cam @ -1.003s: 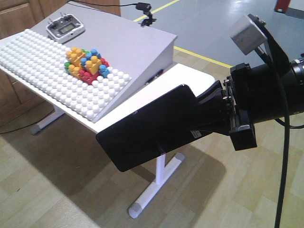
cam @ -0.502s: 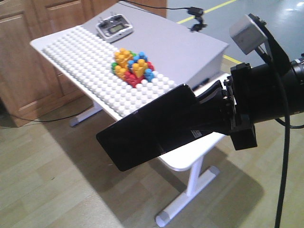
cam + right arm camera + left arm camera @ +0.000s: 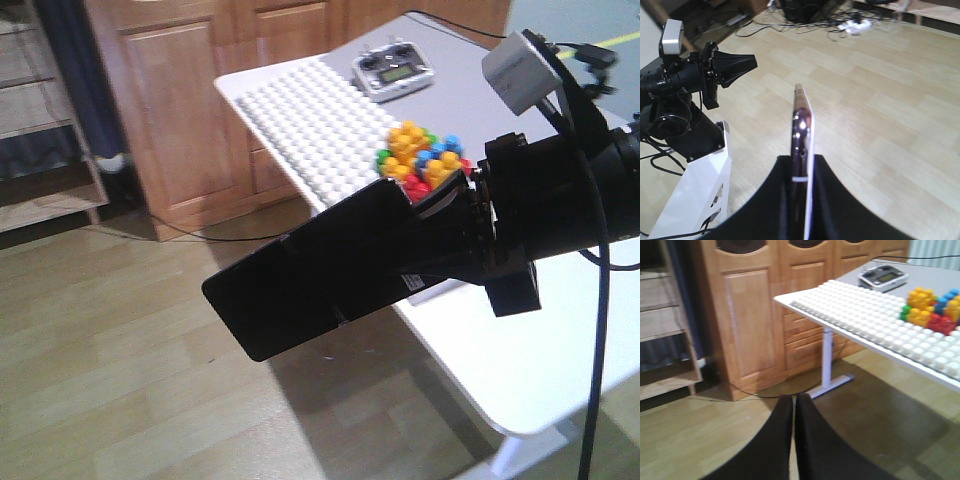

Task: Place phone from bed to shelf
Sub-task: 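Keep the black phone held in the right gripper while turning past the desk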

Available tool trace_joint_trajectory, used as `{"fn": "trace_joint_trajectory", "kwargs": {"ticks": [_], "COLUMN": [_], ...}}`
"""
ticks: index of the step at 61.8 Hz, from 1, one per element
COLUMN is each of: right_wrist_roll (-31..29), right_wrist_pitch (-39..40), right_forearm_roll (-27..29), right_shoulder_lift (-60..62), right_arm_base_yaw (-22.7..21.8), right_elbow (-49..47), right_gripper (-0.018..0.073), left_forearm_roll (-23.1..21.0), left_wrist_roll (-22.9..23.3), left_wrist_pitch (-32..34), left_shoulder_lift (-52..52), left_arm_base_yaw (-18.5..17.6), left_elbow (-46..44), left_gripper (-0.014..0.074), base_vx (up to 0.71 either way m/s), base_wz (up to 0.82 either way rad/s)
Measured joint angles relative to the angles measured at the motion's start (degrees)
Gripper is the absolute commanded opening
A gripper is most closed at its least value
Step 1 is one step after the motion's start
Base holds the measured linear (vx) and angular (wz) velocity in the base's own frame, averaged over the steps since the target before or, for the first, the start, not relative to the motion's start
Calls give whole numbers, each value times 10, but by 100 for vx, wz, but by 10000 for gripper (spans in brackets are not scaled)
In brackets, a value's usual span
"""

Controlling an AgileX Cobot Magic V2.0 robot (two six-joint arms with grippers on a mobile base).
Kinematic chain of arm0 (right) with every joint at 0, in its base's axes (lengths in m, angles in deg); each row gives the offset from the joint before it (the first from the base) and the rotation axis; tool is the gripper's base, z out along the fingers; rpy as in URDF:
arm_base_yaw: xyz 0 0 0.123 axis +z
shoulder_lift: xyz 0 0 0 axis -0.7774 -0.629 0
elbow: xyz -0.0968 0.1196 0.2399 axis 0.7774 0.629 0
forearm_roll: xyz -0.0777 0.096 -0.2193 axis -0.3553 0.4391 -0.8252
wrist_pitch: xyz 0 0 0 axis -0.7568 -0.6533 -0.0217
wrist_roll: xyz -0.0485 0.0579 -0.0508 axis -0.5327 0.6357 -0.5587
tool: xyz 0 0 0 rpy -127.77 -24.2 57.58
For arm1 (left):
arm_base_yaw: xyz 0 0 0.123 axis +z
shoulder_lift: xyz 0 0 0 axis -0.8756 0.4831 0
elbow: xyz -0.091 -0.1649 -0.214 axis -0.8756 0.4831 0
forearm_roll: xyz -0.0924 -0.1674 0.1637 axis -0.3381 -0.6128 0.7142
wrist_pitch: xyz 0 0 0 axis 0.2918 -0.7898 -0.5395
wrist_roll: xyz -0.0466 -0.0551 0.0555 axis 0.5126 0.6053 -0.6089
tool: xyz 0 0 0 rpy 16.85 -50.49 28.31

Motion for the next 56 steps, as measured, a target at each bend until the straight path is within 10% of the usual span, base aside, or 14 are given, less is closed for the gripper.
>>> {"fn": "trace_joint_trajectory", "kwargs": {"ticks": [56], "right_wrist_roll": [0], "right_wrist_pitch": [0], "right_forearm_roll": [0], "right_shoulder_lift": [0], "right_arm_base_yaw": [0], "right_elbow": [0], "right_gripper": [-1], "left_forearm_roll": [0], "left_wrist_roll": [0], "left_wrist_pitch": [0], "left_shoulder_lift": [0], "left_arm_base_yaw": [0], "left_elbow": [0], "left_gripper": [1], "base_vx": [14], "base_wz": [44]}}
